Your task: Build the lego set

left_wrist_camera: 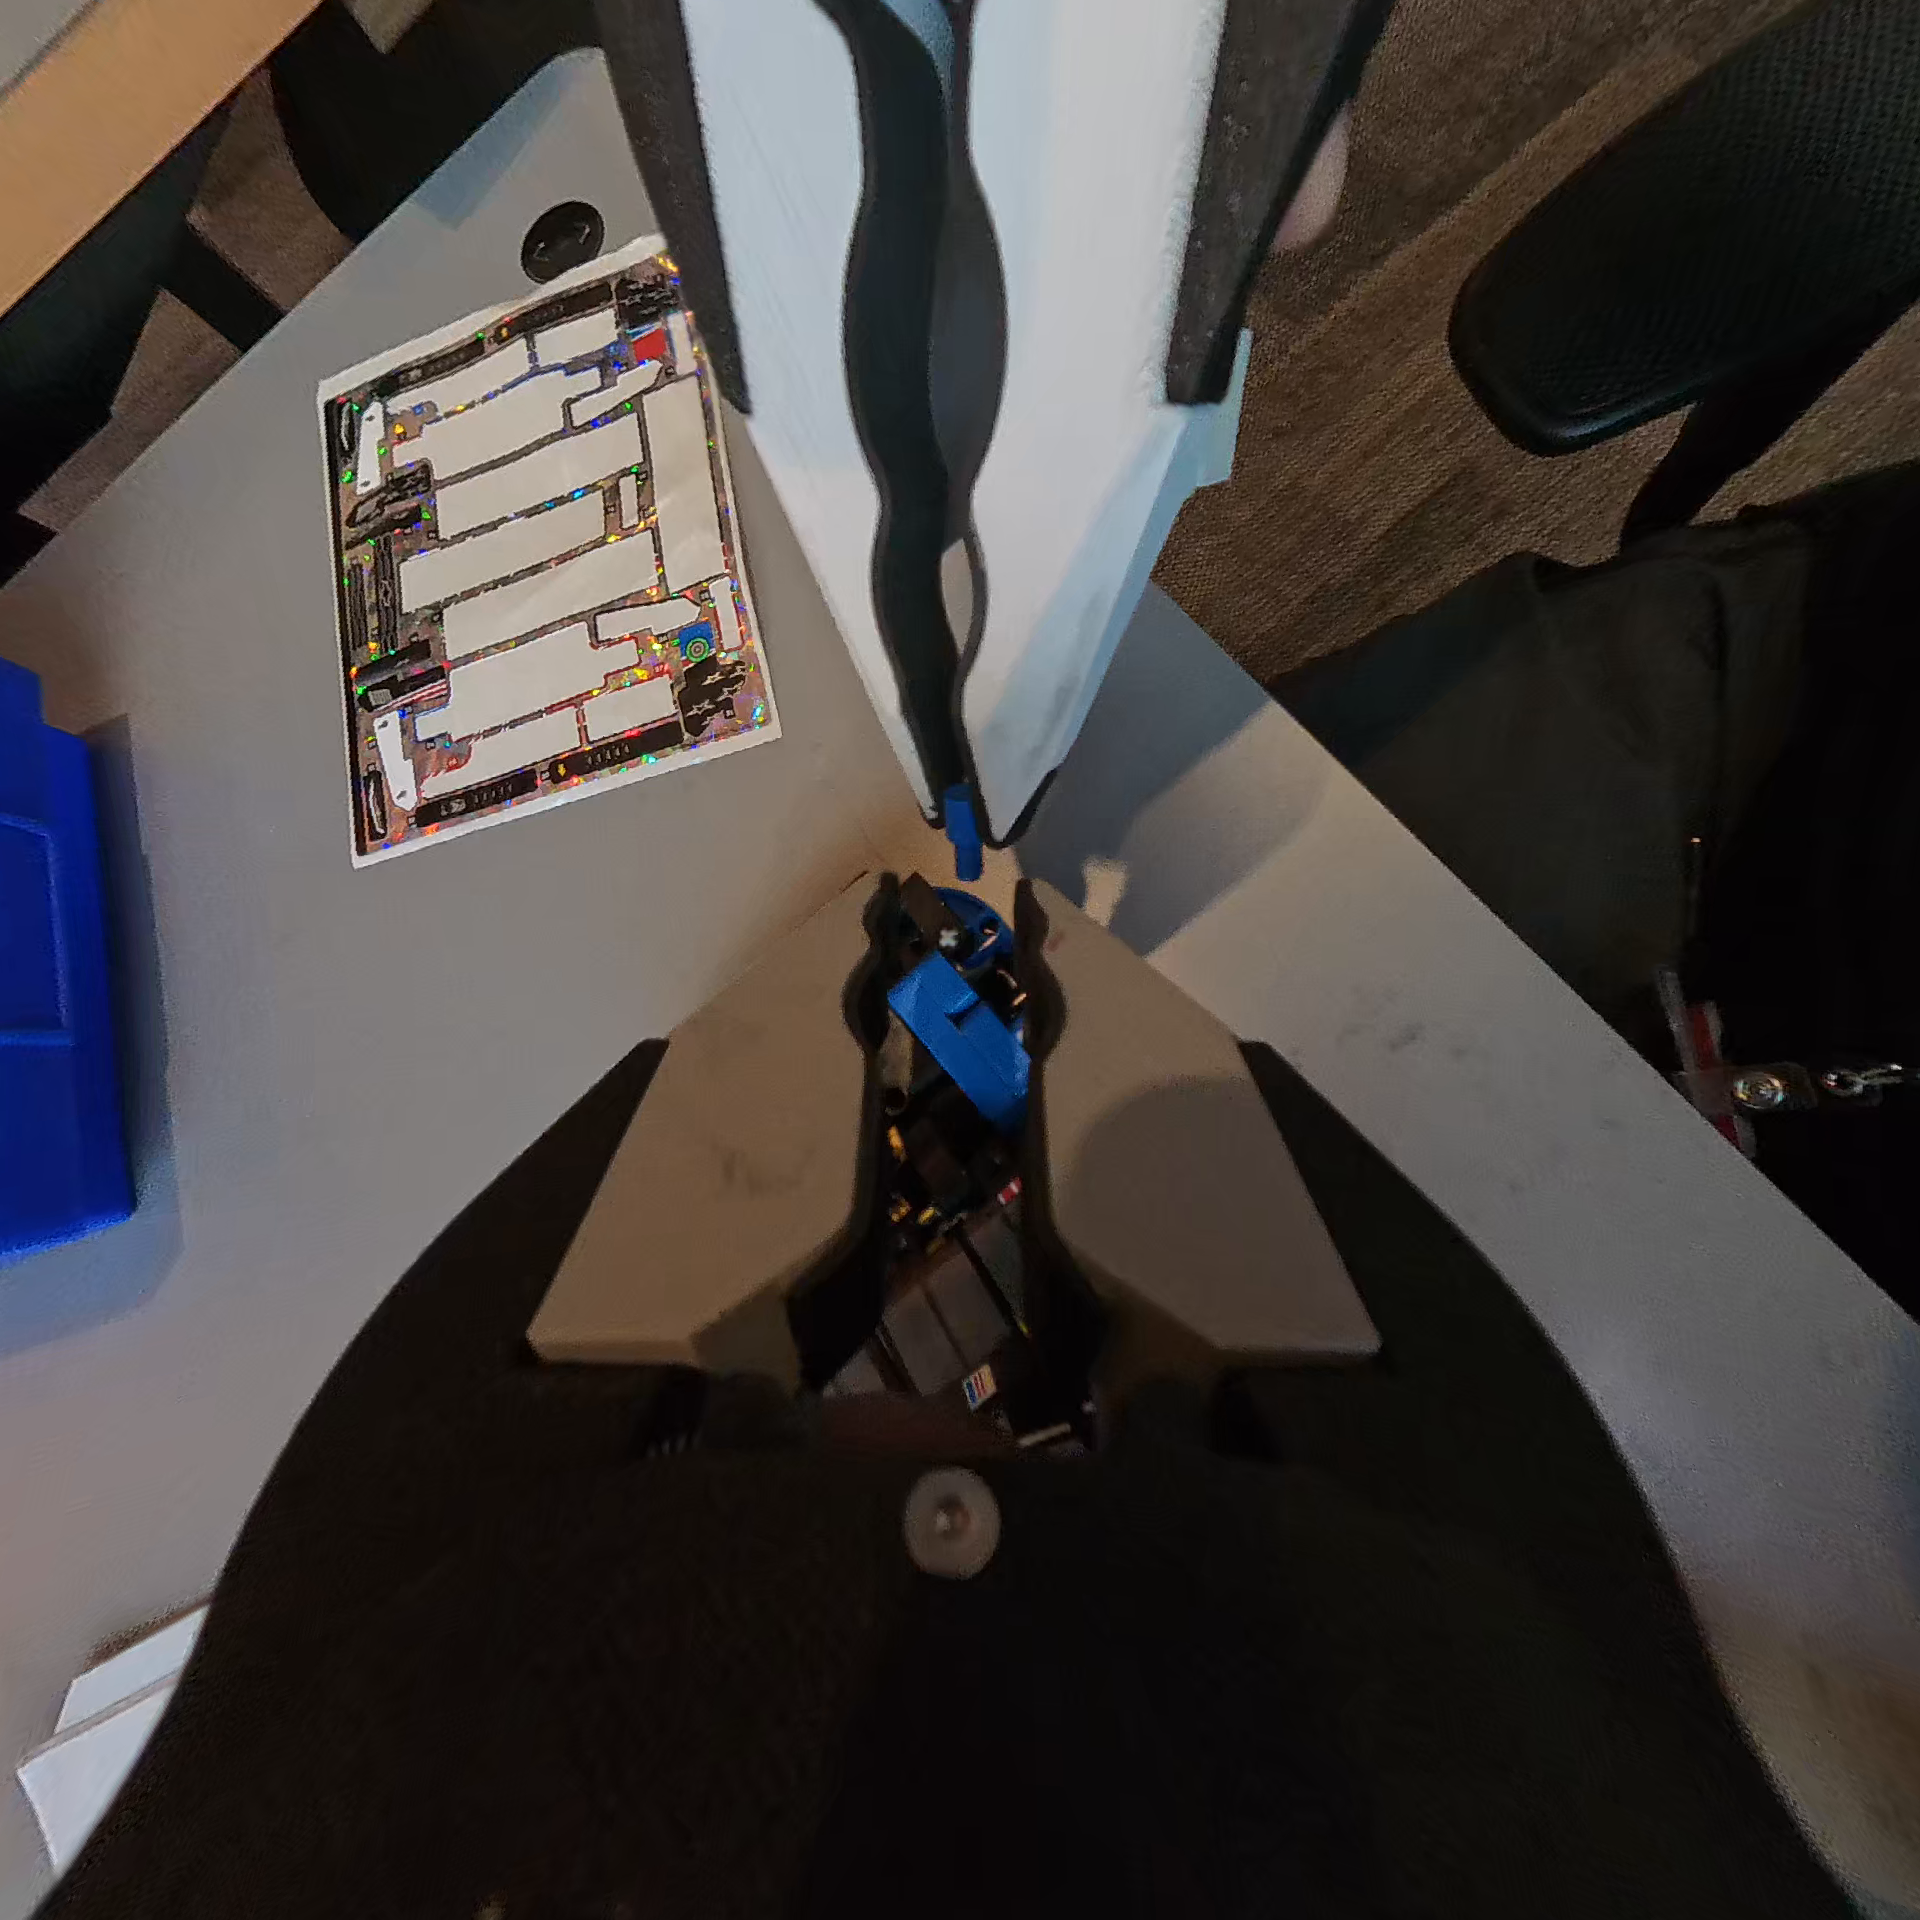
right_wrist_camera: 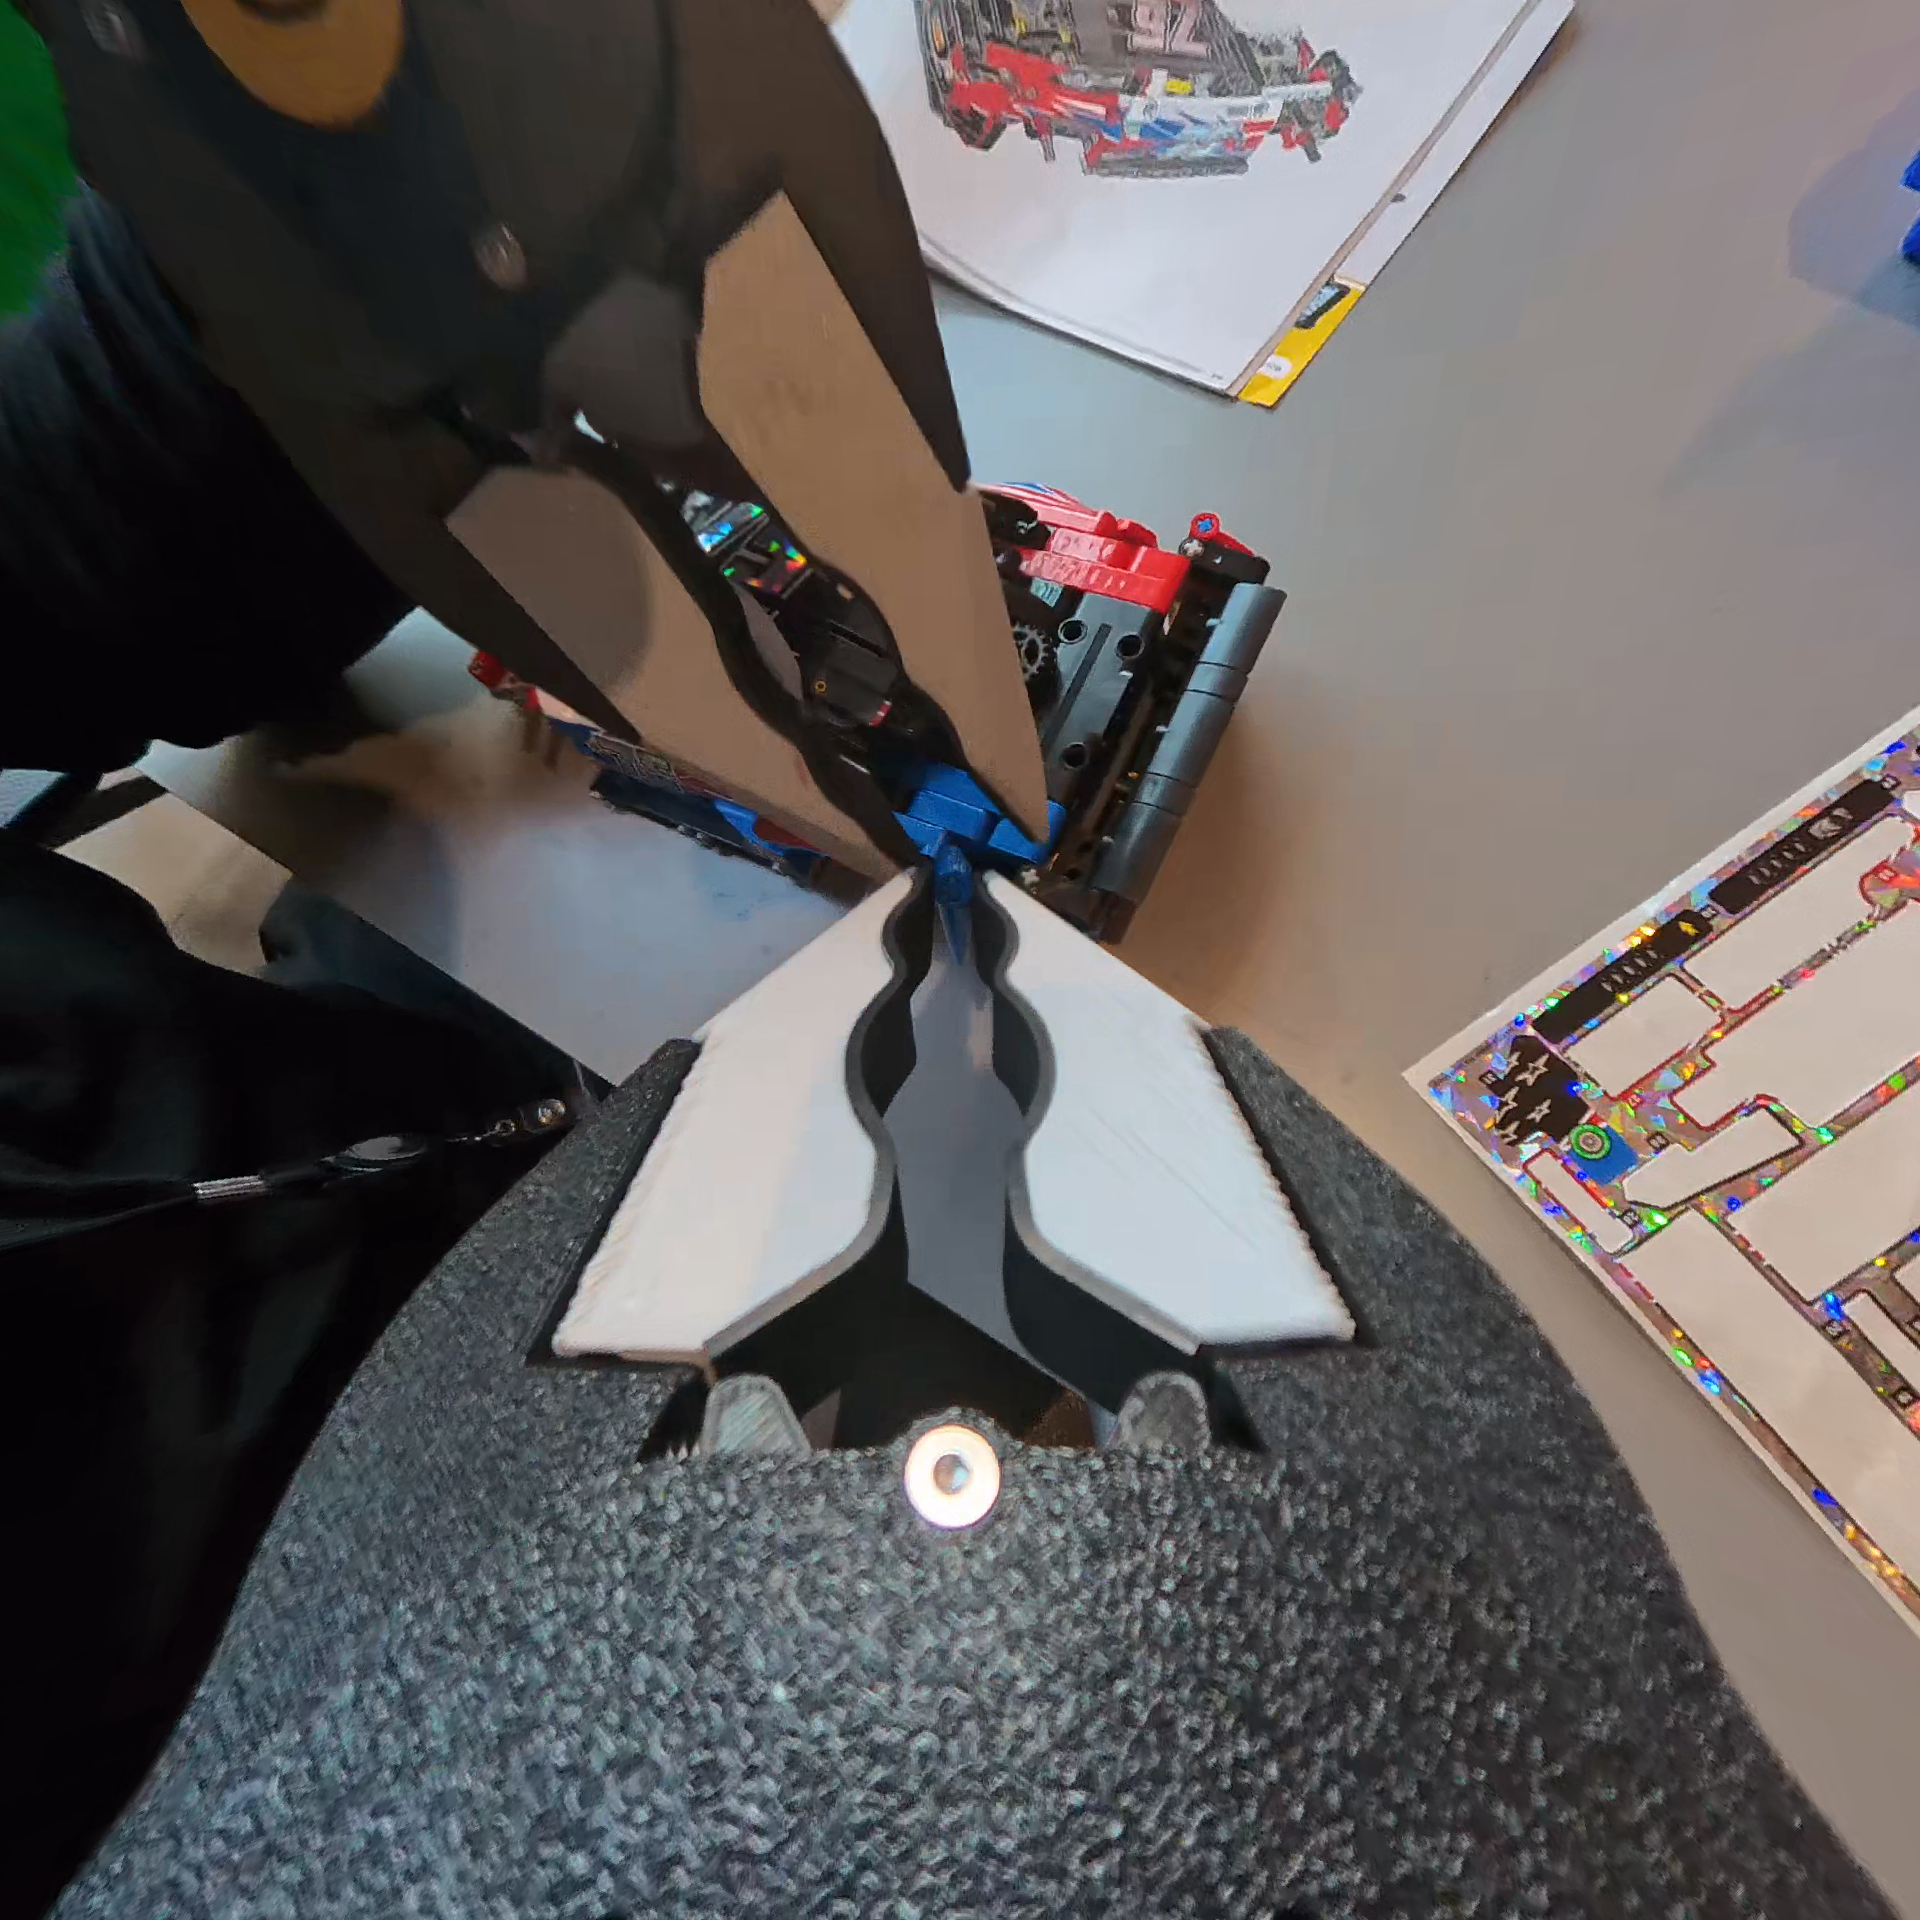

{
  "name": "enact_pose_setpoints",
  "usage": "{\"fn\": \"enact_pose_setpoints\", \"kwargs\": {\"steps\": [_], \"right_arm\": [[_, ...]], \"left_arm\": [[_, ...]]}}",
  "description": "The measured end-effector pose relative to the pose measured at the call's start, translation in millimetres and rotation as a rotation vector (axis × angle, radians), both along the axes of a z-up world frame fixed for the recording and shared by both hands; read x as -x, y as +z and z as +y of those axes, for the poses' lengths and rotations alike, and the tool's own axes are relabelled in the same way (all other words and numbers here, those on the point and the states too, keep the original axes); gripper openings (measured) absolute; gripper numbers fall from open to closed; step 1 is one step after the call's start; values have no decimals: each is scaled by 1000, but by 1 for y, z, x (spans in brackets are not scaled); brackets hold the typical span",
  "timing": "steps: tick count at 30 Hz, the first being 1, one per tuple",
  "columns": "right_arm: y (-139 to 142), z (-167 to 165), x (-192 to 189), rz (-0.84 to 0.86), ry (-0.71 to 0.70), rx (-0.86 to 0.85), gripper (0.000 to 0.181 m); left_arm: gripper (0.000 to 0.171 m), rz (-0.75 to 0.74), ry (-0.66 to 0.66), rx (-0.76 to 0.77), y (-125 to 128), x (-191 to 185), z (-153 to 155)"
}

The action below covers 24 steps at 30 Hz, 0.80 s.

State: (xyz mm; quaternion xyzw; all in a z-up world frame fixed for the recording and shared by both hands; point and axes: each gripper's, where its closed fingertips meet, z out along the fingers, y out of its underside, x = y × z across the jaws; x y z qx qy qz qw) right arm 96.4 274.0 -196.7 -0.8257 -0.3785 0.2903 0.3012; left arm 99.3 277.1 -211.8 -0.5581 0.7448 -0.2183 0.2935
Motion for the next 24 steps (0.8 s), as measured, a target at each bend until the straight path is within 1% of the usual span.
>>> {"fn": "enact_pose_setpoints", "kwargs": {"steps": [1, 2, 3, 5, 7, 8, 10, 13, 14, 16, 18, 19, 20, 22, 24], "right_arm": [[2, -1, 0, 11, 1, -1, 6], [3, -2, 0, 23, 4, 0, 6], [4, -2, 0, 30, 2, -2, 6], [3, -1, -3, 32, -4, -6, 6], [4, 0, -3, 49, -9, -3, 6], [5, 0, -2, 67, -11, 2, 6], [6, 1, -2, 105, -15, 11, 6], [10, -3, -3, 178, 31, 11, 6], [14, -5, -4, 215, 52, 13, 4], [15, -1, -12, 258, 72, 6, 5], [0, 13, -25, 219, 74, -11, 12], [-10, 15, -28, 198, 110, 7, 15], [-19, 13, -26, 186, 170, 43, 16], [-33, 6, -21, 153, 305, 94, 26], [-50, 10, -21, 36, 389, 40, 39]], "left_arm": [[16, 2, -7, -4, -2, -2, -2], [5, -5, -17, -6, -2, -4, -4], [0, -16, -23, -9, -1, -5, -4], [0, -32, -8, -17, 0, -7, -2], [11, -63, 5, 5, 3, -9, -3], [5, -67, -2, 19, 4, -9, -5], [1, -88, 17, -3, 4, -10, -2], [0, -125, 46, 19, 9, -7, -4], [0, -132, 64, 15, 10, -4, -2], [0, -142, 102, 4, 11, 4, 0], [0, -152, 129, 10, 12, 13, -3], [0, -149, 146, 9, 12, 17, -5], [0, -143, 157, 9, 12, 22, -8], [0, -133, 160, 4, 15, 30, -21], [1, -132, 148, 10, 20, 40, -38]]}}
